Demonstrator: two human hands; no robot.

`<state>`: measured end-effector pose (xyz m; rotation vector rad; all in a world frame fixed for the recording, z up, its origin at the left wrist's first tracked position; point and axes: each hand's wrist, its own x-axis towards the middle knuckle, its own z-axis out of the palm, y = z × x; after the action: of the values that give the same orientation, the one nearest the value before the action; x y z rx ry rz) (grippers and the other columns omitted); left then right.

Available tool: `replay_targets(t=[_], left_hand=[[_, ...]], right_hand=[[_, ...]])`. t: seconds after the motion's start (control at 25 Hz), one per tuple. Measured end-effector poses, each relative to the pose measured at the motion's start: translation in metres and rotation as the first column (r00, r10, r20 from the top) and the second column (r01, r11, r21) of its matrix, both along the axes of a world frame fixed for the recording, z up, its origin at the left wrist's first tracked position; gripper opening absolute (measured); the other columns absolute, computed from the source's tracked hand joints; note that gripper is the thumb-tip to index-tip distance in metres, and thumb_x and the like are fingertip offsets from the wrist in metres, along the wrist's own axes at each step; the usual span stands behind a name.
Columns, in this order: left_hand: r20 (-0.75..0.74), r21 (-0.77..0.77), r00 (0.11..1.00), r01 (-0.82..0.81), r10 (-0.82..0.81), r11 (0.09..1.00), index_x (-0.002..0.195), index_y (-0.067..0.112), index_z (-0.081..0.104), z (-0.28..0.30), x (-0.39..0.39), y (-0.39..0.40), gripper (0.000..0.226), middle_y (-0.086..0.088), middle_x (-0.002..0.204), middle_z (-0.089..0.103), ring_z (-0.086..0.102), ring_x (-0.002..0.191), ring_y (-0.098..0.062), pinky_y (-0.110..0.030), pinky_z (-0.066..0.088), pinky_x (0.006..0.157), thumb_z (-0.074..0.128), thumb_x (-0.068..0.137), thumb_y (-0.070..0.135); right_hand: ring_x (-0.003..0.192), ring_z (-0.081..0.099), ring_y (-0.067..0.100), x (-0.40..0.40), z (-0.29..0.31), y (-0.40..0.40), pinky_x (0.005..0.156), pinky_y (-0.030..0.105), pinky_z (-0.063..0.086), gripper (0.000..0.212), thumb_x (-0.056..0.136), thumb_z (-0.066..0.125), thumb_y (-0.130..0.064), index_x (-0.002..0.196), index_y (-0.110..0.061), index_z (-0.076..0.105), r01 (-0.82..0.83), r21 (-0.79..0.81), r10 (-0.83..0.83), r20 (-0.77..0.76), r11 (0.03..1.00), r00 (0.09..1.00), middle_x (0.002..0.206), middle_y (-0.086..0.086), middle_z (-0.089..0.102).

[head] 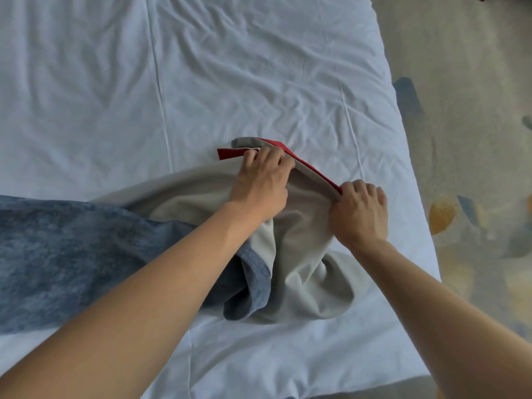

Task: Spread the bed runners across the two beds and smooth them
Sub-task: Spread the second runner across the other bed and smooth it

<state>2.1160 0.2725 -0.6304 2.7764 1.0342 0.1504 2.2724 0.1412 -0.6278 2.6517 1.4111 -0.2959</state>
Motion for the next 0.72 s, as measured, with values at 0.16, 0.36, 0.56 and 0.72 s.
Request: replay_targets(t=[0.16,0.36,0.56,0.72], left_hand=[[-0.097,0.020,0.985,0.142,-0.139,0.990,0.133,0.020,0.051,-0.004,0.016,-0.004,0.058,-0.005,0.140,0.049,0.044,0.129,-0.028,-0.045,0.031,0.102,0.065,0.077,0.018],[-0.125,0.030,0.974,0.195,-0.190,0.980,0.112,0.020,0.063,-0.019,0.041,-0.010,0.030,-0.002,0.112,0.062,0.054,0.107,-0.027,-0.042,0.032,0.097,0.055,0.084,0.016],[-0.060,0.086,0.977,0.209,-0.205,0.974,0.101,0.021,0.067,-0.033,0.062,-0.017,0.023,-0.001,0.098,0.063,0.057,0.093,-0.026,-0.040,0.032,0.093,0.056,0.082,0.014],[-0.042,0.092,0.977,0.212,-0.209,0.973,0.097,0.021,0.068,-0.033,0.079,-0.019,0.020,-0.001,0.094,0.063,0.057,0.089,-0.025,-0.038,0.031,0.089,0.059,0.080,0.014]], right_hand=[[0.102,0.056,0.034,-0.019,-0.005,0.001,0.107,0.046,0.035,0.018,0.084,0.057,-0.016,0.100,-0.011,0.065,-0.048,0.115,0.051,-0.019,0.992,0.999,0.103,0.010,0.064],[0.093,0.055,0.037,0.000,-0.003,-0.008,0.103,0.050,0.040,0.009,0.080,0.052,-0.004,0.085,-0.006,0.060,-0.022,0.098,0.018,0.037,0.995,0.999,0.091,0.014,0.061],[0.103,0.053,0.036,0.029,-0.005,-0.032,0.109,0.048,0.034,0.015,0.085,0.050,-0.009,0.094,-0.007,0.061,0.063,-0.022,-0.062,0.069,0.998,0.996,0.101,0.013,0.061],[0.106,0.052,0.036,0.048,-0.007,-0.054,0.109,0.050,0.034,0.017,0.087,0.048,-0.012,0.098,-0.008,0.061,0.181,-0.079,-0.176,0.075,0.980,0.982,0.105,0.013,0.061]])
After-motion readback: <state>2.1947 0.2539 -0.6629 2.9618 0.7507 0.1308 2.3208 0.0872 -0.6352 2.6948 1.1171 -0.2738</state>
